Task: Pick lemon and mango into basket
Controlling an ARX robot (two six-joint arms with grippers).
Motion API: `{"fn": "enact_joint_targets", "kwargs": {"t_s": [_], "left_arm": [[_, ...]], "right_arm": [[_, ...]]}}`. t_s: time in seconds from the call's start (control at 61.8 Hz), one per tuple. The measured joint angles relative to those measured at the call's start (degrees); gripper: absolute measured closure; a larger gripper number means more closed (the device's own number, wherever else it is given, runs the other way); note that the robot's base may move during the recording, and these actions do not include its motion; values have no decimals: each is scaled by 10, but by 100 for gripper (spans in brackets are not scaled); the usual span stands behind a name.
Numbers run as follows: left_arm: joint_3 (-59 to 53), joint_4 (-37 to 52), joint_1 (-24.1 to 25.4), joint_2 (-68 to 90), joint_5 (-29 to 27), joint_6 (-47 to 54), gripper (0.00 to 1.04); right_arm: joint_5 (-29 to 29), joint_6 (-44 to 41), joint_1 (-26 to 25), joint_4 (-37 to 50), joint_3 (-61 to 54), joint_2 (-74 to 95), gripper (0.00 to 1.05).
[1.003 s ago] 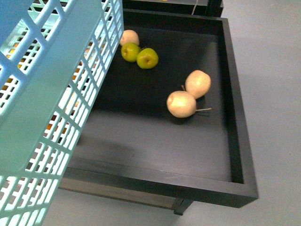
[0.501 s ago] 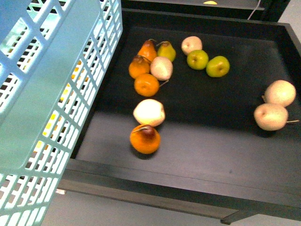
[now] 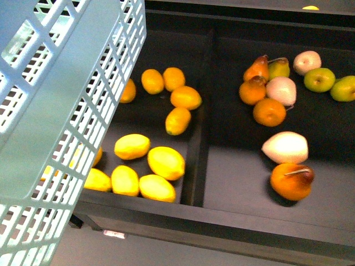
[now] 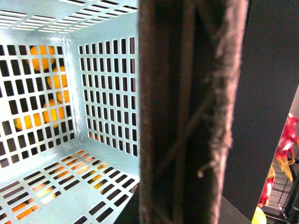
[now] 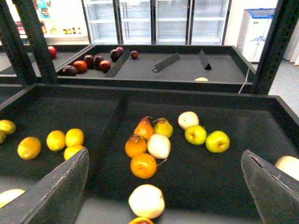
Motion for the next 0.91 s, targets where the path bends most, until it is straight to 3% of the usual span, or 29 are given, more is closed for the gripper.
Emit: {"fn": "enact_joint_targets", "kwargs": {"t_s": [0.906], "left_arm": [[0,0,0,0,-3,2,100]], "right_arm": [[1,0,0,0,0,0,9]]}}
